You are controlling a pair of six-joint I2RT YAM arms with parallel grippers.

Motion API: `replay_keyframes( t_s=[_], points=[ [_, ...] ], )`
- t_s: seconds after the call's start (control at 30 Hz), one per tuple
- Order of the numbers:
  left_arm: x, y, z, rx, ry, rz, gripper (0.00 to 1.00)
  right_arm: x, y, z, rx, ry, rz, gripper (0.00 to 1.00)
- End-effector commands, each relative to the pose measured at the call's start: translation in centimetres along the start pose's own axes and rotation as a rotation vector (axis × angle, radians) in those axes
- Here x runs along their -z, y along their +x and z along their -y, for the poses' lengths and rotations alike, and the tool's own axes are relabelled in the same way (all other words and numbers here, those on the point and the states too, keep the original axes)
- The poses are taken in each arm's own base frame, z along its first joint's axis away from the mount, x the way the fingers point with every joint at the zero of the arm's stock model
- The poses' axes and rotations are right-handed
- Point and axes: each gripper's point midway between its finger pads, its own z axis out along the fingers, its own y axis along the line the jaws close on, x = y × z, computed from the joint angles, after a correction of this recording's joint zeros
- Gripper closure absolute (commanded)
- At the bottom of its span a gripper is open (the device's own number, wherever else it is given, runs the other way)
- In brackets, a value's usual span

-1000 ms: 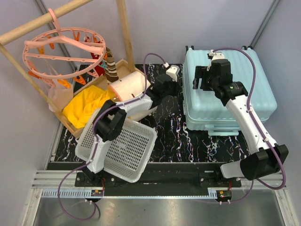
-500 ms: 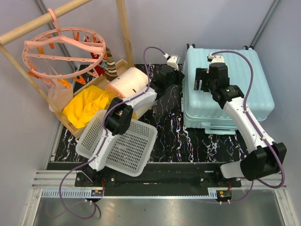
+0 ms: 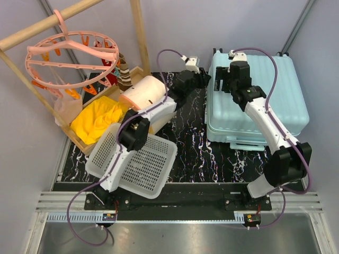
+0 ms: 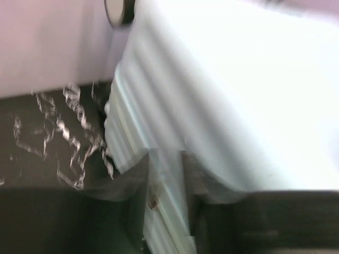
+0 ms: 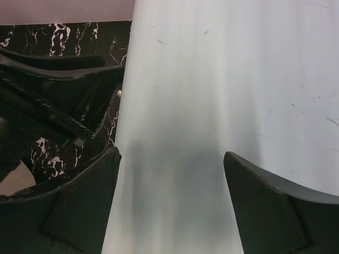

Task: Open, take out, and arrange the luggage
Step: Unzip the luggage at the center of the board.

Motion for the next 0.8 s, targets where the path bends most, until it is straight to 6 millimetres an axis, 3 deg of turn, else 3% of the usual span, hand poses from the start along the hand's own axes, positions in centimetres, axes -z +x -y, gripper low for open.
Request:
replay_keyframes(
  t_s=[0.0, 0.07, 0.1, 0.13, 0.17, 0.2, 0.23, 0.27, 0.3, 0.4, 0.43, 0.5, 0.57, 0.63, 0.67, 0.77],
  points=[
    [1.8, -8.2, -11.2, 0.039, -0.102, 0.218, 0.35, 1.1, -3.7, -0.3, -0.055, 0.012, 0.038, 0.11],
    [2.5, -8.1, -10.9, 0.049, -0.102, 0.202, 0.28, 1.5, -4.3, 0.2, -0.07, 0.043, 0.027, 0.09],
    [3.1, -9.6, -10.1, 0.062, -0.094, 0.215, 0.27, 1.7, -4.5, 0.3, -0.088, 0.05, 0.023, 0.08],
    [3.5, -10.0, -9.9, 0.068, -0.097, 0.212, 0.23, 2.5, -6.3, 0.5, -0.11, 0.056, 0.052, 0.07],
    [3.9, -9.6, -10.0, 0.075, -0.109, 0.188, 0.22, 2.1, -5.3, 0.9, -0.109, 0.075, -0.004, 0.06],
    [4.2, -9.8, -9.8, 0.08, -0.11, 0.182, 0.21, 1.9, -5.6, 2.3, -0.165, 0.109, -0.016, 0.06],
    [4.9, -11.4, -8.8, 0.095, -0.098, 0.203, 0.2, 2.3, -7.2, 2.9, -0.21, 0.097, -0.003, 0.06],
    [5.3, -10.9, -8.3, 0.104, -0.079, 0.182, 0.2, 1.5, -5.8, 3.7, -0.235, 0.114, -0.074, 0.06],
    [5.5, -11.2, -7.8, 0.112, -0.066, 0.181, 0.19, 1.4, -6.0, 4.3, -0.278, 0.118, -0.078, 0.07],
    [6.2, -12.1, -5.5, 0.138, 0.0, 0.168, 0.17, 1.5, -7.3, 8.2, -0.292, 0.206, -0.041, 0.06],
    [6.3, -12.1, -4.9, 0.139, 0.016, 0.158, 0.17, 1.7, -8.0, 10.5, -0.302, 0.267, -0.013, 0.05],
    [6.6, -12.4, -3.3, 0.158, 0.064, 0.134, 0.15, 1.3, -7.9, 12.2, -0.308, 0.302, -0.015, 0.05],
    [7.3, -13.0, -1.8, 0.174, 0.105, 0.126, 0.14, 1.2, -7.4, 16.9, -0.338, 0.387, -0.019, 0.04],
    [7.9, -12.6, -0.9, 0.176, 0.117, 0.097, 0.13, 0.8, -6.7, 19.0, -0.325, 0.416, -0.026, 0.03],
    [8.6, -13.4, 0.1, 0.173, 0.129, 0.103, 0.12, 0.8, -6.3, 20.4, -0.326, 0.441, -0.029, 0.02],
    [9.4, -13.6, 1.1, 0.213, 0.142, 0.08, 0.1, 0.8, -5.4, 22.8, -0.323, 0.478, -0.032, 0.0]
  ],
)
